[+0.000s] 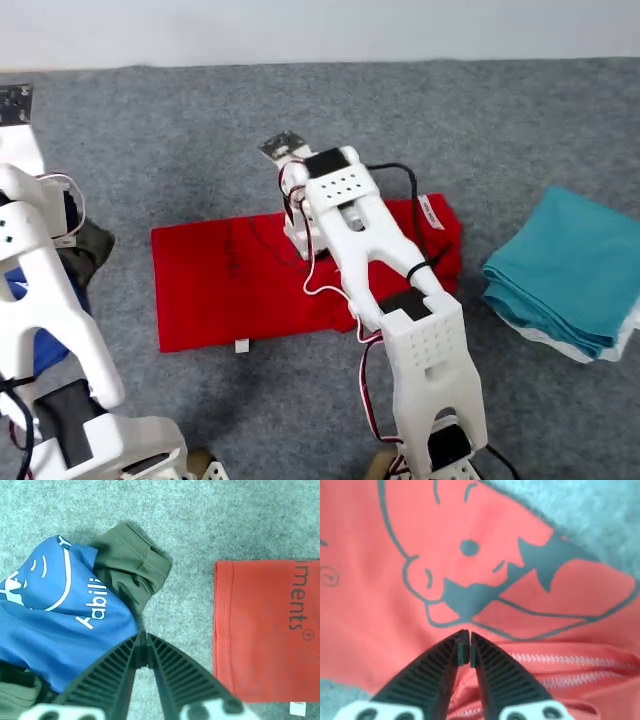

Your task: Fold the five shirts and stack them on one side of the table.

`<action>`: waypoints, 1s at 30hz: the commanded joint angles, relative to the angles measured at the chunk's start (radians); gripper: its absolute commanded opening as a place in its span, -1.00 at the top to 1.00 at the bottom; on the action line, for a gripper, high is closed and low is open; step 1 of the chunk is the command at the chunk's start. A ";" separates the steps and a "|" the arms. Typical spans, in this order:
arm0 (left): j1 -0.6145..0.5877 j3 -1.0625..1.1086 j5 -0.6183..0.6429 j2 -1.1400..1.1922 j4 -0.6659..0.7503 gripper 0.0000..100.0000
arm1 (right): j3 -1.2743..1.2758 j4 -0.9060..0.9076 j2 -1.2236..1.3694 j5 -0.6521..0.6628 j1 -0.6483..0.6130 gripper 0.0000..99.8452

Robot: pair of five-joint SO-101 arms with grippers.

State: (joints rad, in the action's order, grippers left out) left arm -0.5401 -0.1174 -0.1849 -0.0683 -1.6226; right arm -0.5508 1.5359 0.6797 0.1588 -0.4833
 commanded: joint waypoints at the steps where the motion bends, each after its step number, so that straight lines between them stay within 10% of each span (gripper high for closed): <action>1: -0.008 -0.005 -0.012 -0.044 0.014 0.99 | -0.103 0.082 -0.010 -0.002 0.030 0.98; 30: -0.003 -0.005 -0.012 -0.038 0.041 0.99 | -0.112 0.127 0.136 -0.011 0.071 0.98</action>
State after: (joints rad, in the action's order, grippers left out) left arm -0.5401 -0.1174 -0.1849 -0.0683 -1.5980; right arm -0.6183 1.7123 0.8286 0.1588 -0.4081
